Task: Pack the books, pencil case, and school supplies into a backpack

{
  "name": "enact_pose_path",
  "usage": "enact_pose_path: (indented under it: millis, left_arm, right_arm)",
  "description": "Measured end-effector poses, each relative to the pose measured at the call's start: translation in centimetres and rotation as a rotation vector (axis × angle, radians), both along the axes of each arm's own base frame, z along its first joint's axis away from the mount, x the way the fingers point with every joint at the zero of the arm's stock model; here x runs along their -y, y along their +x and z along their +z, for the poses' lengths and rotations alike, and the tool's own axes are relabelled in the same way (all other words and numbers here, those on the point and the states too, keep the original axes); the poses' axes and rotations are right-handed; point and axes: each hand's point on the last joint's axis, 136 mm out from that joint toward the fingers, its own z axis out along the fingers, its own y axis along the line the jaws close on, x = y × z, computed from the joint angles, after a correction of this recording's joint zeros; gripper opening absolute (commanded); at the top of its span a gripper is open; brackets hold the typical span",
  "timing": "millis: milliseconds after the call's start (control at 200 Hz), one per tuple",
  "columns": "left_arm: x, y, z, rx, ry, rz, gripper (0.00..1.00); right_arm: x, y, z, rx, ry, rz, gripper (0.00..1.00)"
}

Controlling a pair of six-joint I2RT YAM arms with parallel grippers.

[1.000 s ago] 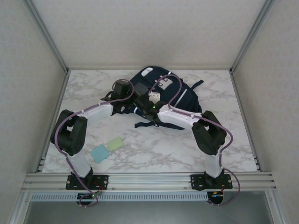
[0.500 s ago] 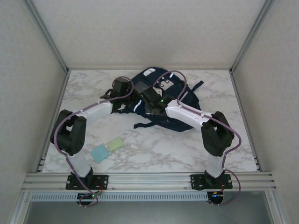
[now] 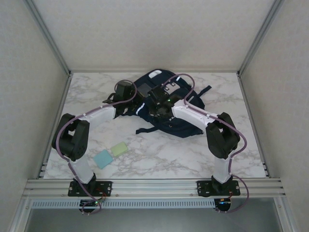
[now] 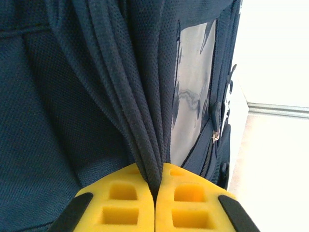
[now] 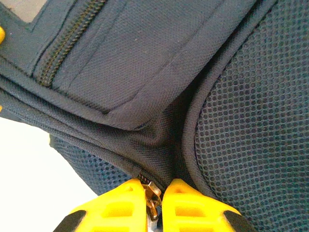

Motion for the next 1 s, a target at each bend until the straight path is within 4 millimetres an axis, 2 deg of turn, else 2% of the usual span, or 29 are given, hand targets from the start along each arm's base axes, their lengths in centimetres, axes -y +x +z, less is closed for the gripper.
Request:
enact_pose_path:
  millis: [160,300,390,536,586,806,1001]
  left_arm:
    - [0.0,0.0,-0.1,0.012,-0.008,-0.001,0.0]
    - [0.2,0.0,0.0,0.018,-0.012,-0.008,0.0]
    - [0.5,-0.1,0.2,0.022,-0.017,-0.014,0.0]
    - [0.8,-0.3,0.2,0.021,-0.017,-0.022,0.0]
    - [0.8,-0.4,0.1,0.018,-0.015,-0.023,0.0]
    - [0.7,-0.3,0.1,0.017,-0.015,-0.021,0.0]
    - [0.7,-0.3,0.1,0.018,-0.015,-0.021,0.0]
  right_arm:
    - [0.3,0.2,-0.2,-0.098,0.132,0.011,0.04]
    - [0.9,0.1,0.4,-0.114,0.126,0.071,0.06]
    - [1.4,0.1,1.0,-0.102,0.076,0.099,0.15]
    - [2.3,-0.1,1.0,-0.093,0.014,0.108,0.42]
    - [2.4,-0.3,1.3,-0.087,-0.002,0.098,0.46]
    - [3.1,-2.0,2.5,-0.029,-0.114,0.061,0.47]
    - [2.0,-4.0,2.2,-0.007,-0.16,0.027,0.4]
